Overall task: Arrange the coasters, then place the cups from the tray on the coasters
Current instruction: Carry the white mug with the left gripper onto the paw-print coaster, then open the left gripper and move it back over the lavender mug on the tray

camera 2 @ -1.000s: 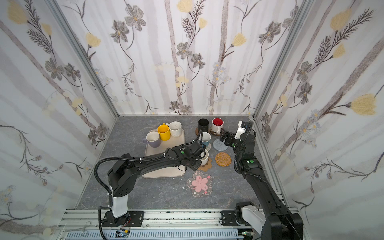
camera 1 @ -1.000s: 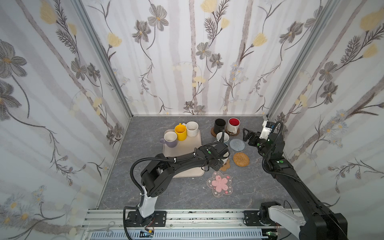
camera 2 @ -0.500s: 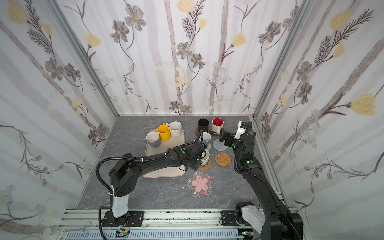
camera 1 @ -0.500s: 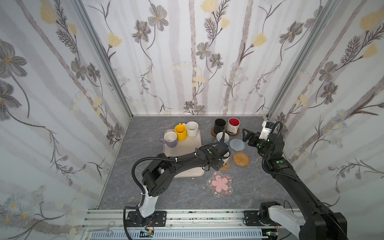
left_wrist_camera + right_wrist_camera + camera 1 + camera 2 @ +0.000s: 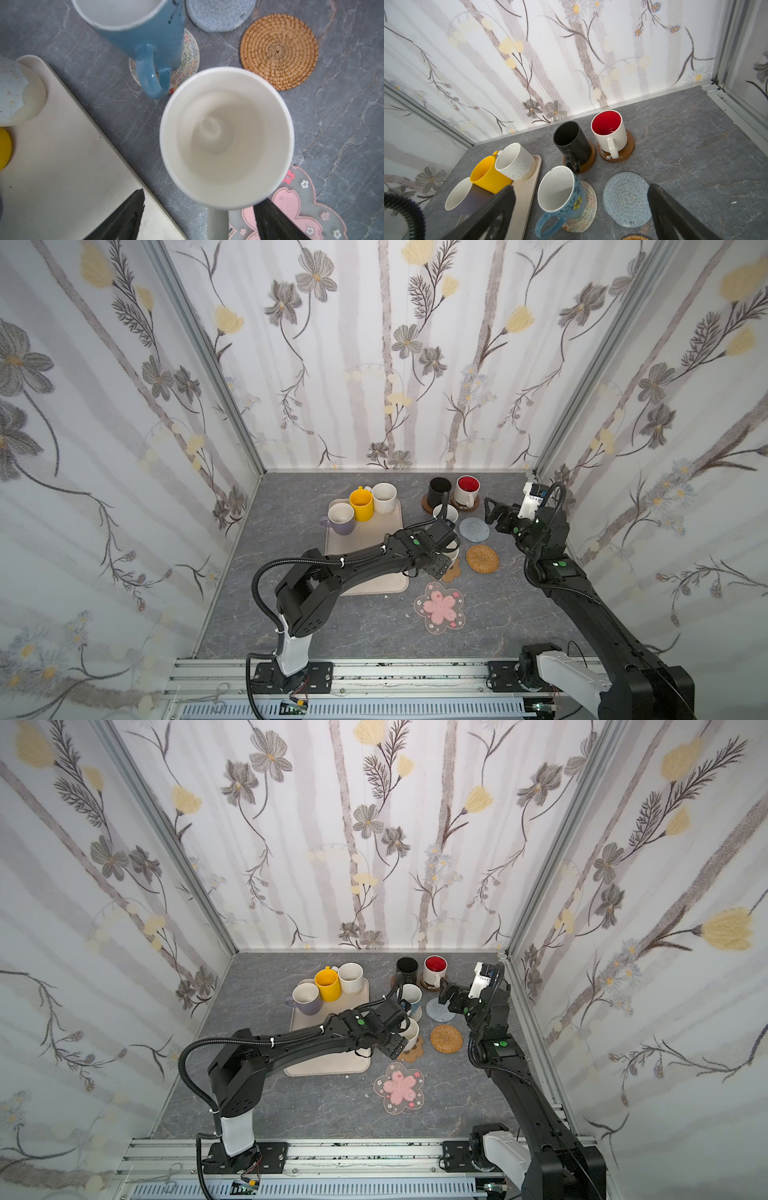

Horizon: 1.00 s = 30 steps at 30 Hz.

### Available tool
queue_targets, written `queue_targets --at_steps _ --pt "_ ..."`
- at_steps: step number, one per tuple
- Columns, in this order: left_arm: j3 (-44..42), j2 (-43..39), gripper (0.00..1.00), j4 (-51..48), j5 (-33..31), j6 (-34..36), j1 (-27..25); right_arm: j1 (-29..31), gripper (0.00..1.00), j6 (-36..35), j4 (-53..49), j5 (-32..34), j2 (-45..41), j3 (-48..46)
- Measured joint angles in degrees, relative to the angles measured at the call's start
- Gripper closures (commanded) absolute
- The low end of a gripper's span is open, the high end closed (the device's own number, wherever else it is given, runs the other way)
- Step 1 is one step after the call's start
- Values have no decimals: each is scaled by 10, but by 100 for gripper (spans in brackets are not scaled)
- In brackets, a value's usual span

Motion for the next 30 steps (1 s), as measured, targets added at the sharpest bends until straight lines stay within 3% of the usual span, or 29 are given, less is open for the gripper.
queue_targets --at_steps 8,15,18,22,28,30 --pt "-3 -90 8 2 3 -21 59 30 0 -21 -14 15 6 41" --pt "-31 -168 18 5 29 -57 168 96 0 -43 -38 34 39 83" --pt "-38 -188 29 5 40 -75 231 126 0 -49 -40 45 55 104" --pt "-37 -188 55 5 54 -96 318 164 0 -51 -40 50 86 139" --pt "-13 -138 87 9 62 -114 424 211 0 -56 -45 61 130 183" --pt "-6 -117 93 15 61 -121 450 222 0 -59 -49 61 142 192"
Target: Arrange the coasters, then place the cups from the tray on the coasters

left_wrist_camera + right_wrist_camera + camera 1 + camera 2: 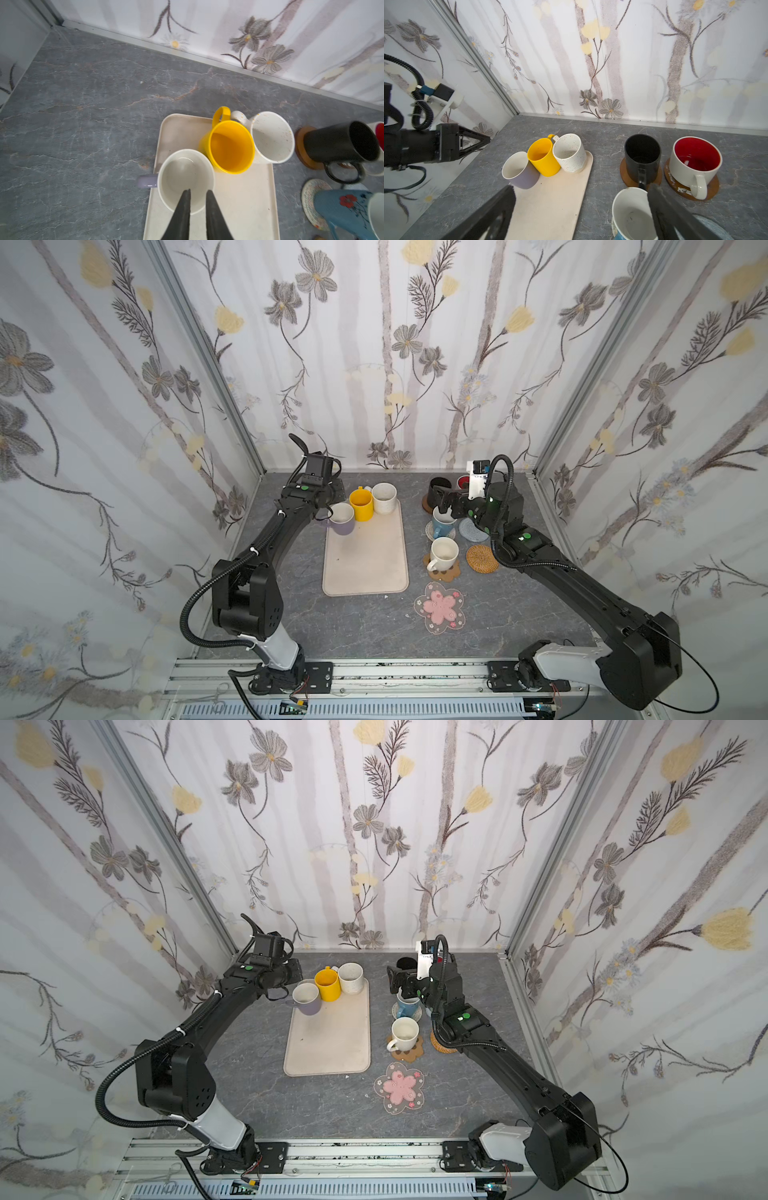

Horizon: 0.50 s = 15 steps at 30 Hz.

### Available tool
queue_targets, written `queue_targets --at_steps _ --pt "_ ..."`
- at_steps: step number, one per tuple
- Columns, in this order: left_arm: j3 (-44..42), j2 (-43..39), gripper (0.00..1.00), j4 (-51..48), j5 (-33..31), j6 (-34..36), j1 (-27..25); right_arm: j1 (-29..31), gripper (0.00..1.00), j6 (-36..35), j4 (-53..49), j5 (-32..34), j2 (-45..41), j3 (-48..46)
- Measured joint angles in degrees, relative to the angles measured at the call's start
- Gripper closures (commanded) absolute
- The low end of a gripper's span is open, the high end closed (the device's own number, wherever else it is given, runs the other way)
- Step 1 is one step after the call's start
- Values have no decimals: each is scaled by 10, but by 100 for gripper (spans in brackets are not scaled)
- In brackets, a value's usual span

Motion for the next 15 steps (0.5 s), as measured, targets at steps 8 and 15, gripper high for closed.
queue_targets --at_steps 8,15 --pt "89 128 100 28 19 -21 60 7 0 -5 -11 1 28 15" --pt "131 215 100 34 54 -37 80 8 0 -11 -15 -1 40 19"
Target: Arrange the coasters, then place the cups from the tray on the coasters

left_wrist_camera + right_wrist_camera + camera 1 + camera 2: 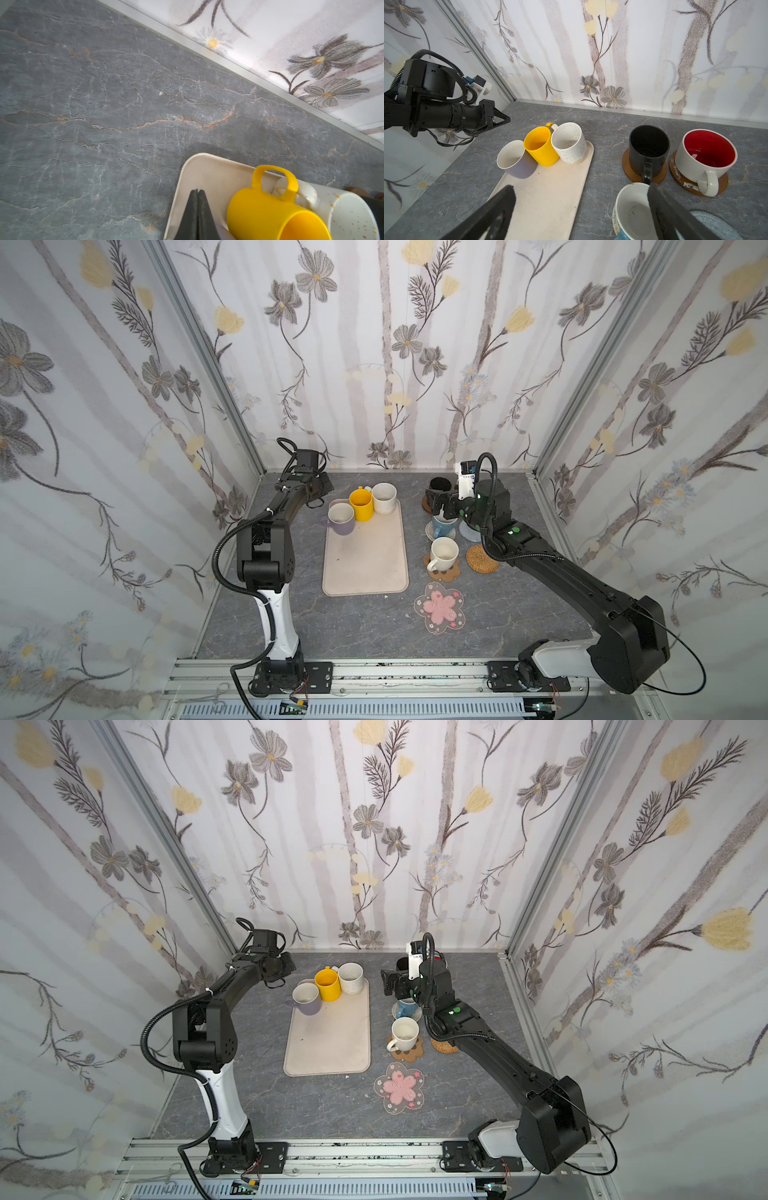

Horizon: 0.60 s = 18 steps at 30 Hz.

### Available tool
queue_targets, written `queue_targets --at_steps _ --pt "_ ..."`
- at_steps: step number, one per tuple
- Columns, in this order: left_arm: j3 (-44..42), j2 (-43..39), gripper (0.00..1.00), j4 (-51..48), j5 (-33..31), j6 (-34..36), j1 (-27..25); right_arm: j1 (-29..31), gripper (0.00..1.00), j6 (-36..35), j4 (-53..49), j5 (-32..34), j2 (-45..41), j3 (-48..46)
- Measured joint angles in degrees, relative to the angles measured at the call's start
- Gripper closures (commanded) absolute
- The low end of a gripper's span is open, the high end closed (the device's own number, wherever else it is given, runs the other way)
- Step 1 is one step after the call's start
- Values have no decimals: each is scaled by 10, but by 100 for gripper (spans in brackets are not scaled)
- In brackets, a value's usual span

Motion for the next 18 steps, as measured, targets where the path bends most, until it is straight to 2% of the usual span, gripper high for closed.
queue_targets --at_steps 9,18 --pt "-42 8 100 2 21 -15 -2 -1 0 -7 0 1 8 5" --pt "-140 -46 100 16 7 -22 -11 -1 0 -7 -15 -18 11 9"
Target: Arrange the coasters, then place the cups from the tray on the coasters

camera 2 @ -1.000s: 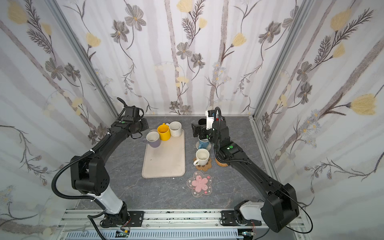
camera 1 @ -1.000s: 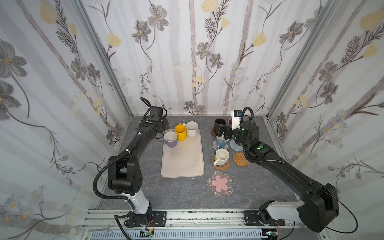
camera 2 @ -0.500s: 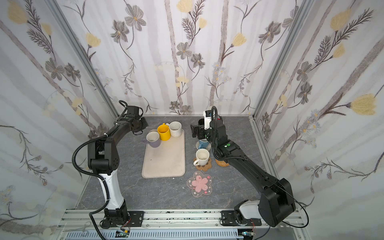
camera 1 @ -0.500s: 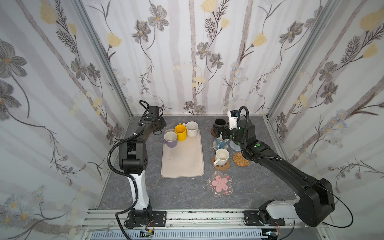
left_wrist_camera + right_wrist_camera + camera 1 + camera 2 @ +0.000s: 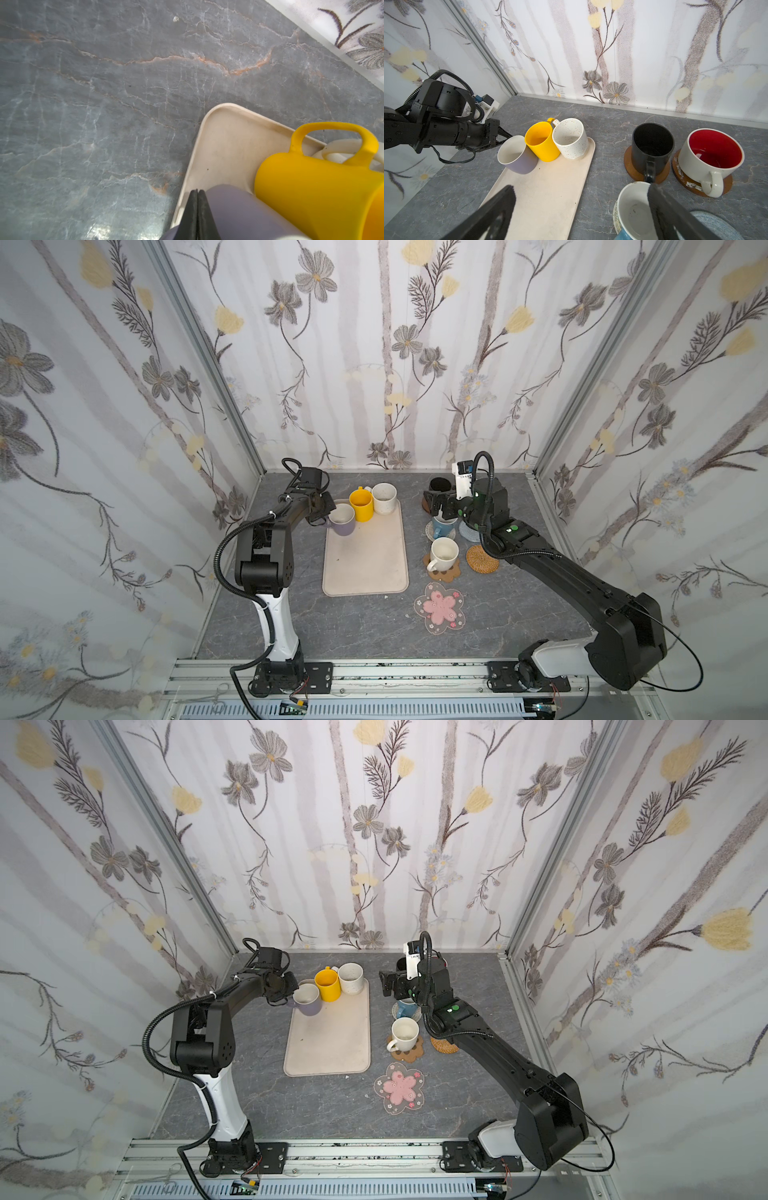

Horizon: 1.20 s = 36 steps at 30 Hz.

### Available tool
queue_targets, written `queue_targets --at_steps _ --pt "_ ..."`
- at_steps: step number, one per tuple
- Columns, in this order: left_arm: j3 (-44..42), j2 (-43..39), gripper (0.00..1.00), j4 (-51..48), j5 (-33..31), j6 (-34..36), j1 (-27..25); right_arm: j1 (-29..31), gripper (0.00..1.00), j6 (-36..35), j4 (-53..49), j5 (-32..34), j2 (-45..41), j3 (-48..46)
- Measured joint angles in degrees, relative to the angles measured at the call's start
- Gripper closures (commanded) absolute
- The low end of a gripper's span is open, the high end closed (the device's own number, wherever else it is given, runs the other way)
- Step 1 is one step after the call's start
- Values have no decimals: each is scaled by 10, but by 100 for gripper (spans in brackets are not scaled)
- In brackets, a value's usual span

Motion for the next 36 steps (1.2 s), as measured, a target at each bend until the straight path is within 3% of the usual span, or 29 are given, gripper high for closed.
queue_targets --at_steps 15,25,32,36 --pt "-182 -115 100 55 -10 -30 -70 3 0 18 -8 -32 -5 -30" --pt "-254 -172 100 90 -10 -63 -149 5 0 28 -29 -34 -5 -33" --pt "-255 -187 86 107 -4 -77 -194 12 0 29 -46 -34 8 -22" --pt "-255 -222 70 110 2 -76 -196 18 0 29 -61 -27 13 -13"
